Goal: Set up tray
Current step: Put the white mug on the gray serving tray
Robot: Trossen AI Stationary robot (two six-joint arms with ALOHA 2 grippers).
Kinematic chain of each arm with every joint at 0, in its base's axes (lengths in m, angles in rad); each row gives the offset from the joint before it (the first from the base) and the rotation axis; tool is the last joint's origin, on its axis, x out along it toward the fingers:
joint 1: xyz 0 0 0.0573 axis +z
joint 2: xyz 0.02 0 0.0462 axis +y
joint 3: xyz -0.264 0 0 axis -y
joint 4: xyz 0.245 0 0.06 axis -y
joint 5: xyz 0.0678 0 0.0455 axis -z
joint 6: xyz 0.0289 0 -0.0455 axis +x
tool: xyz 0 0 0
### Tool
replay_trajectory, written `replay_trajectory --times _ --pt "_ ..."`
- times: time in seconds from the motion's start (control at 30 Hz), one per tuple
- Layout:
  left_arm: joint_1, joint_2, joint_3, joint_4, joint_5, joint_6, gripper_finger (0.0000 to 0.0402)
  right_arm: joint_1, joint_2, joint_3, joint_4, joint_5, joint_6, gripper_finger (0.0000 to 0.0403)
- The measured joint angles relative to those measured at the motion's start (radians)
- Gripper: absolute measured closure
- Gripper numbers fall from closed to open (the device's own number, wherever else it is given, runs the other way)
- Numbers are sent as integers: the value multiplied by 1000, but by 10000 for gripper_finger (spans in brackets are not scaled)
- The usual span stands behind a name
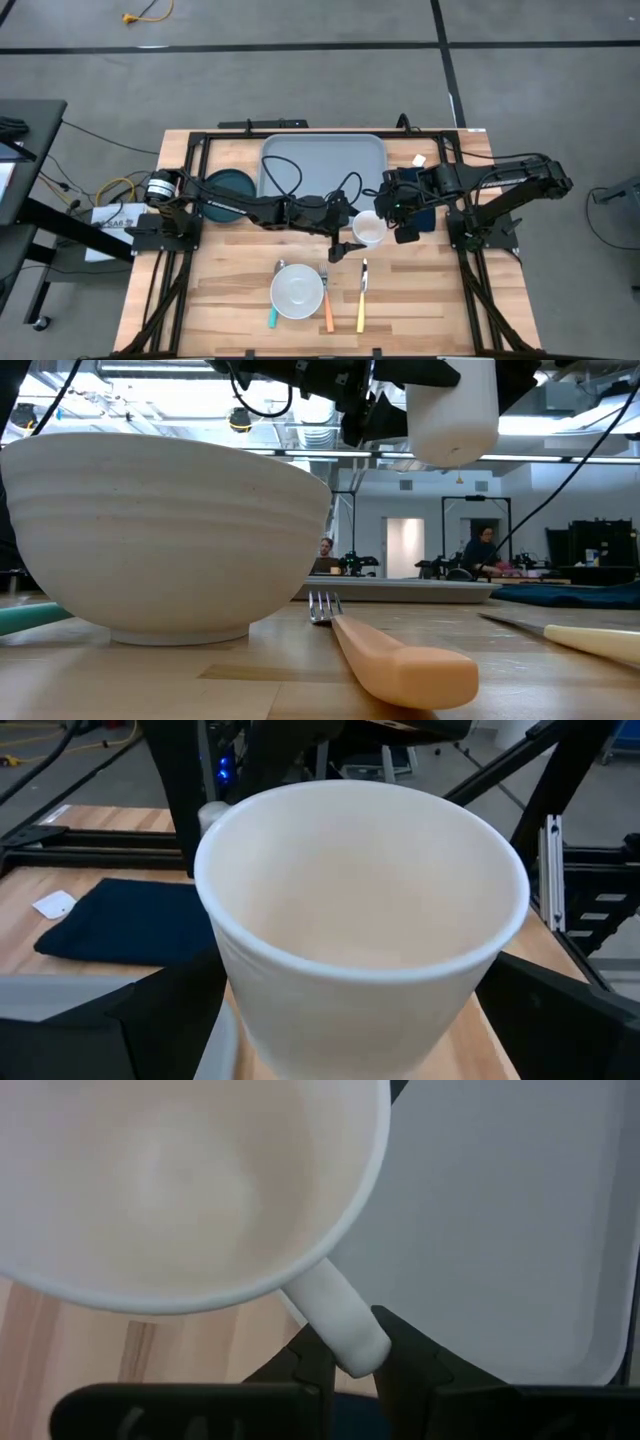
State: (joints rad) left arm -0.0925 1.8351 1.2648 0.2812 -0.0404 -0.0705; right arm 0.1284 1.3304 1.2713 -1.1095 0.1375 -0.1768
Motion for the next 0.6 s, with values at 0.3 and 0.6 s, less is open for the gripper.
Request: replay_trajectory --times 0.3,0.6 --pt "0 0 0 6 21 -12 8 0 0 0 -2 -5 3 355" --pt "-1 0 -1 18 2 -27 8 0 0 0 1 -4 2 355"
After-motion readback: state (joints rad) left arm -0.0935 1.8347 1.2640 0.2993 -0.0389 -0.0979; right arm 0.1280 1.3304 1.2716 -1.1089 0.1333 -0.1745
